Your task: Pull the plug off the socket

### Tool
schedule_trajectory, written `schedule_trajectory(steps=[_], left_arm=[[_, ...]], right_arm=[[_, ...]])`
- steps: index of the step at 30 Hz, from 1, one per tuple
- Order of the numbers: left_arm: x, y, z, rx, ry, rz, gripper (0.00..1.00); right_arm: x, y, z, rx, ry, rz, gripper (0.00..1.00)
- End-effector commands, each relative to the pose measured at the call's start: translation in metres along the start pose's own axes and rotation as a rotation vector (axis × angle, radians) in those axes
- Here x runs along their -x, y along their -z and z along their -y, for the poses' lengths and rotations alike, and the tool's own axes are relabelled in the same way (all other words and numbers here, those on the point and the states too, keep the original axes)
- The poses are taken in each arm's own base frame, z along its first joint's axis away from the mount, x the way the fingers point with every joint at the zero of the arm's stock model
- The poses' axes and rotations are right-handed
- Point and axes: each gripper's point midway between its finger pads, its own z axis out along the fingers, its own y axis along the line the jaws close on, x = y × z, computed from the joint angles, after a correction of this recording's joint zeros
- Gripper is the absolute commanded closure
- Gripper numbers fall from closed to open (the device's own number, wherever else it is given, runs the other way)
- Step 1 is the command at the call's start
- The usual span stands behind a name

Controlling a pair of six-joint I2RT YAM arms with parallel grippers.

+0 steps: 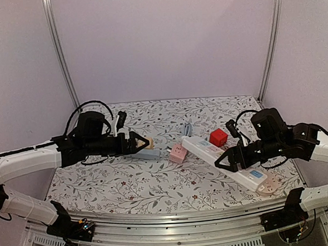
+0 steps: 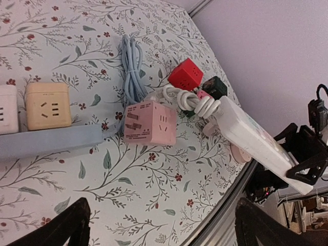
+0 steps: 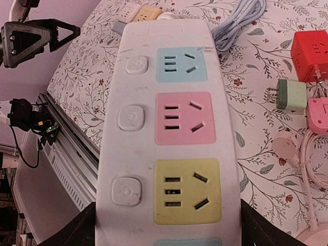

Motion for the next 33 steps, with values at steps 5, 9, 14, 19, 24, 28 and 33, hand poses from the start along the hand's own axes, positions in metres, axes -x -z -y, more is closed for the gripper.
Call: schedule_trajectory(steps=[5,9,14,19,24,28,33], left_arm=[[0.015,0.007,-0.058,0.17,0.094,0.038,0.02],[0.034,0.009,-0.078,0.196,0.102,0.062,0.01],[0.052,-0.001,-0.109,0.234,0.109,0.048,0.01],[0.063,-0.011,-0.146,0.246,0.208,0.028,0.01],[0.062,-0.01,-0.169,0.27,0.248,0.055,0.01],[0.052,-0.019,-0.178,0.201,0.308,0.04,0.01],[0.04,-0.021,-0.202,0.211,0.369,0.032,0.01]], right_arm=[[0.003,-0.037,0.015,-0.158,0.105,-0.026,0.33],[-0.012,-0.06,0.043,-0.285,0.07,-0.085,0.33],[-0.017,-0.068,0.062,-0.38,0.033,-0.089,0.31],[-0.016,-0.065,0.076,-0.453,-0.002,-0.062,0.28],[-0.016,-0.067,0.086,-0.487,-0.048,-0.055,0.28],[-0.017,-0.074,0.095,-0.515,-0.074,-0.074,0.28],[-0.021,-0.076,0.107,-0.546,-0.128,-0.092,0.28]])
